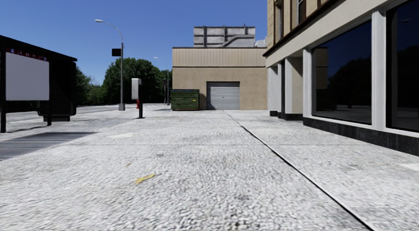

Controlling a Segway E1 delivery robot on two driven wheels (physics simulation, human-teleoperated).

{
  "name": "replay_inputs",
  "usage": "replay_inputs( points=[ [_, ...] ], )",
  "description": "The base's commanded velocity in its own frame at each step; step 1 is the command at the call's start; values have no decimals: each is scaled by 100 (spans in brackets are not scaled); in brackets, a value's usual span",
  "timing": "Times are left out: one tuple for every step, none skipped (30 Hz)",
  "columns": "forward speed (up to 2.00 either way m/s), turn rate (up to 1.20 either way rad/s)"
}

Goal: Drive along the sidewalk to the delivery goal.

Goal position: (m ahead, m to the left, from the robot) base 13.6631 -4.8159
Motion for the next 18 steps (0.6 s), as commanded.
replay_inputs(
  points=[
    [200,0],
    [200,0],
    [200,0],
    [200,0],
    [200,0],
    [200,0],
    [200,0],
    [200,0],
    [200,0],
    [200,0],
    [200,0],
    [200,0],
    [200,0],
    [200,0],
    [200,0],
    [200,0],
    [200,0],
    [200,0]
  ],
)
